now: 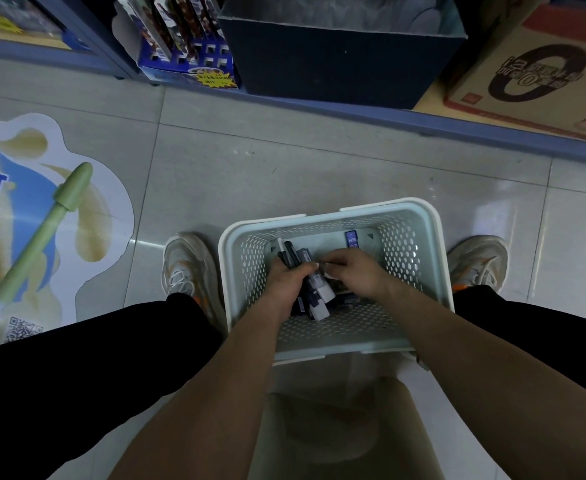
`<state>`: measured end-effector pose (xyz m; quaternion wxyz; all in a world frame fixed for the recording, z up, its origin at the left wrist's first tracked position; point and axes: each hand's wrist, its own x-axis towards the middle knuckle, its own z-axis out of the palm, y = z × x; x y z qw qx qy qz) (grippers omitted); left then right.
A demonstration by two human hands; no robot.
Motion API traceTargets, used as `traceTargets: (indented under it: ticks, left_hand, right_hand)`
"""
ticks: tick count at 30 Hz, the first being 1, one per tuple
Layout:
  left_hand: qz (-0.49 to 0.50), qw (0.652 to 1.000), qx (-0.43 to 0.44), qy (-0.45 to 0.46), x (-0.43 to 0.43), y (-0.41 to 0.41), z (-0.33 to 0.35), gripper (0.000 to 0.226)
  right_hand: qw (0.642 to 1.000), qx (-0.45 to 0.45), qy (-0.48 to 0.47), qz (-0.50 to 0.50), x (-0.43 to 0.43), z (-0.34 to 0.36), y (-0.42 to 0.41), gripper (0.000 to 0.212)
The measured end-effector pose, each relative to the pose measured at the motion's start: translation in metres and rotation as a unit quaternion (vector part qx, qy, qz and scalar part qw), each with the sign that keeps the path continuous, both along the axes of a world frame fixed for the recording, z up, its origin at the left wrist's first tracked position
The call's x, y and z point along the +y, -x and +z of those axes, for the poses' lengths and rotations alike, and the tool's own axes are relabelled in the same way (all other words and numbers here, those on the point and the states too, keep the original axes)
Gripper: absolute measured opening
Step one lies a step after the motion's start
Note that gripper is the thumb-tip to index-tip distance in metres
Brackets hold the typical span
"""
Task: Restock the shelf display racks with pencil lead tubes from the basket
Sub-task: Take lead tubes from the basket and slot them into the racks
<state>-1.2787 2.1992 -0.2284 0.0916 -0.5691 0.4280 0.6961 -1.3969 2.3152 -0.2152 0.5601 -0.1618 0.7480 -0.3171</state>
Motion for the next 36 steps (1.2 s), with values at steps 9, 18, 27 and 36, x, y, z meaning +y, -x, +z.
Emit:
traceTargets:
  ticks: [9,18,27,36]
  left_hand:
    - [0.044,0.998,0.009,-0.049,0.004,-0.006,0.009,0.062]
    - [-0.078,0.995,0.029,-0.049,-0.002,-0.004,0.041,0.022]
    - [-0.139,0.988,0.062,-0.03,-0.011,-0.005,0.1,0.038]
    - [-0.104,0.98,0.167,0.019,-0.026,-0.004,0.206,0.033]
  right_hand:
    - [0.996,-0.033,-0.004,0.079,-0.002,0.012,-0.007,0.019]
    - [0.991,-0.105,-0.059,-0.062,0.003,0.041,-0.008,0.014]
    - [0.988,0.124,0.01,-0.094,0.026,0.11,0.018,0.009]
    - [0.956,0.195,0.15,-0.16,0.032,0.222,0.019,0.011]
